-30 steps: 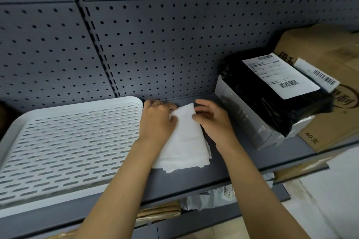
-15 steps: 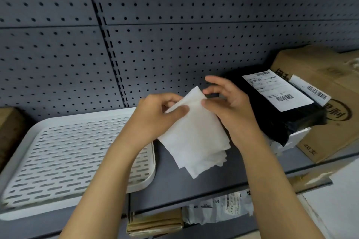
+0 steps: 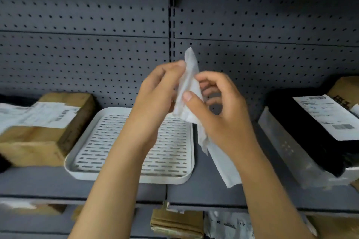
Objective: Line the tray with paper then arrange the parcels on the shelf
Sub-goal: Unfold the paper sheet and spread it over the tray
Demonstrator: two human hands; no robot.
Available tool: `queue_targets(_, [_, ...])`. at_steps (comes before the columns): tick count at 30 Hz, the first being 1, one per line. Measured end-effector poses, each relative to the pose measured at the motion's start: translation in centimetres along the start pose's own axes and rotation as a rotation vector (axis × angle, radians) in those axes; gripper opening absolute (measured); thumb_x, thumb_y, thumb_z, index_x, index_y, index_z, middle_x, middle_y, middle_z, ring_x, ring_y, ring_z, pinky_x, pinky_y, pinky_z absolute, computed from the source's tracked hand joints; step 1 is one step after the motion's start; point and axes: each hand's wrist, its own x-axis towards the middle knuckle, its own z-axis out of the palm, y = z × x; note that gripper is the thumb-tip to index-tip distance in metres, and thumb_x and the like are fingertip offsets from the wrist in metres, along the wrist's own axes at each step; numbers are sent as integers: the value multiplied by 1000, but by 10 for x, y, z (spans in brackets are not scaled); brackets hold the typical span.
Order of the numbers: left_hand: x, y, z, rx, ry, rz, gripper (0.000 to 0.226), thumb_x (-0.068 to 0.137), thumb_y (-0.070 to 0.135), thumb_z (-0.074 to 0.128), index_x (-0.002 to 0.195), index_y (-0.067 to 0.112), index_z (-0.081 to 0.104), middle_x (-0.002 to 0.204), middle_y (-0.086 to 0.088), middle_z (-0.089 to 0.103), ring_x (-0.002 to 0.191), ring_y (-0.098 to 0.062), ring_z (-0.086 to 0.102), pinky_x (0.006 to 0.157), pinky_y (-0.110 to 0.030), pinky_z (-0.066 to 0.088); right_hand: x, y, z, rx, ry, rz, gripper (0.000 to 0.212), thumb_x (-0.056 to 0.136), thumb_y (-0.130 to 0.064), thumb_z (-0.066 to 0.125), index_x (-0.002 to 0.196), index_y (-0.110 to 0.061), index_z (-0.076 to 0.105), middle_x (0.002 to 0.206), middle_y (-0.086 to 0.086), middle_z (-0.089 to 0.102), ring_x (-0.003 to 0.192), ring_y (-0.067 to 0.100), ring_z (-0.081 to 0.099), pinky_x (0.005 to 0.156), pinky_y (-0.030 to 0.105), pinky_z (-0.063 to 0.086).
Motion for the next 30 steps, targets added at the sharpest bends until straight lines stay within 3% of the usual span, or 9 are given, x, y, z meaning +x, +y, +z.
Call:
queue_targets(3, [-16, 5, -21, -29, -41, 23, 38, 104, 38, 41, 120, 24, 72, 106, -2, 81, 98, -17, 77, 83, -35, 57, -3, -6, 18, 80, -70, 20, 49, 83, -52, 67, 128, -33, 58, 122, -14, 61, 111, 11, 62, 91, 34, 54])
queue_targets(6, [-27, 5, -40, -3, 0, 69, 32, 101, 24, 49, 123, 24, 73, 112, -3, 80, 107, -19, 75, 91, -34, 57, -5, -16, 38, 114, -126, 20, 53, 84, -47, 71, 134, -34, 56, 126, -12, 62, 113, 11, 64, 91, 36, 56])
queue_targets(12, [-37, -1, -82, 35, 137, 127, 28, 98, 8, 57, 113, 14, 79, 97, -5, 82, 93, -20, 77, 89, -33, 59, -14, -41, 77, 96, -120, -16, 44, 92, -27, 66, 136, -34, 64, 112, -15, 76, 106, 6, 71, 92, 30, 58])
queue_targets(15, [-40, 1, -107, 17, 128, 112, 26, 98, 11, 58, 115, 12, 79, 101, -7, 82, 94, -18, 76, 96, -36, 57, -21, -57, 96, 80, -56, -58, 38, 97, -15, 62, 126, -39, 68, 98, -16, 80, 96, 2, 74, 87, 24, 59])
queue_targets(19, [-44, 6, -141, 24, 75, 124, 29, 97, 4, 57, 116, 14, 78, 102, -7, 82, 97, -23, 77, 96, -41, 57, -28, -75, 120, 80, 26, 4, 35, 97, -18, 61, 105, -50, 71, 90, -13, 81, 88, 5, 76, 81, 38, 62])
queue_targets(22, [-47, 8, -168, 46, 59, 138, 32, 97, 0, 56, 116, 13, 78, 101, -6, 82, 89, -16, 75, 86, -32, 59, -29, -82, 132, 106, 73, 138, 25, 95, -21, 61, 92, -37, 80, 90, -15, 80, 88, 6, 76, 83, 44, 62])
queue_targets(26, [-52, 11, -187, -22, 47, 102, 27, 95, 3, 63, 116, 13, 78, 100, -9, 82, 92, -22, 78, 87, -38, 60, -32, -95, 147, 101, 6, 226, 24, 96, -41, 61, 89, -27, 79, 87, -12, 79, 85, 6, 74, 85, 48, 61])
queue_targets(30, [-55, 13, -188, -101, 54, 66, 27, 86, 6, 77, 110, 19, 78, 94, -3, 83, 86, -13, 79, 83, -25, 59, -35, -107, 159, 115, -74, 208, 26, 92, -45, 67, 88, -19, 71, 84, -4, 76, 81, 15, 75, 83, 54, 59])
